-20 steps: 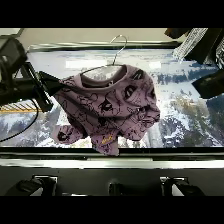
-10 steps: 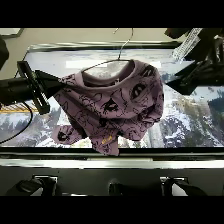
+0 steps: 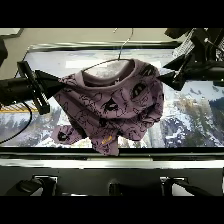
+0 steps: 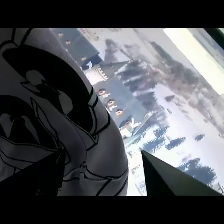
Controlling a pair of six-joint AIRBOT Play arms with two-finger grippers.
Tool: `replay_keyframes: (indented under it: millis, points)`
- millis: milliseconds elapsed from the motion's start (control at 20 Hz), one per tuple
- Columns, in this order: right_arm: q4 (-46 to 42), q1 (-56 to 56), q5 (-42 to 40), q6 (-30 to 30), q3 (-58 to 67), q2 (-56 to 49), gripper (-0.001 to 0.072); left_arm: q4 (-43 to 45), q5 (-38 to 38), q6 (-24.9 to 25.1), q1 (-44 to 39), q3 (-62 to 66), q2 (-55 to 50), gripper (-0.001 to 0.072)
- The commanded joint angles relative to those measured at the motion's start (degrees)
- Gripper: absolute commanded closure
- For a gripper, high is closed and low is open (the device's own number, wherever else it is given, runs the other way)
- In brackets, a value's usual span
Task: Fold the clothes and pants, and hang the long-sleeved shirts on hangers.
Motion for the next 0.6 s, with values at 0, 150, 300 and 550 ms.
replay_keyframes:
  millis: [0, 150, 300, 550]
  points:
    - [4.1, 0.5, -0.7, -3.0, 0.0, -1.6, 0.0152, 0.0, -0.1, -0.8, 0.0, 0.0, -0.2, 0.0688]
    - [4.0, 3.3, -1.7, -4.0, 0.0, -3.2, 0.0152, 0.0, -0.1, -0.9, 0.0, 0.0, -0.2, 0.0688]
    - [4.1, 5.8, -3.3, -4.0, 0.0, -5.4, 0.0153, 0.0, -0.1, -0.9, 0.0, 0.0, -0.2, 0.0688]
    - [4.0, 6.6, -4.9, -5.4, 0.0, -6.0, 0.0395, 0.0, -0.1, -0.9, 0.0, 0.0, -0.2, 0.0688]
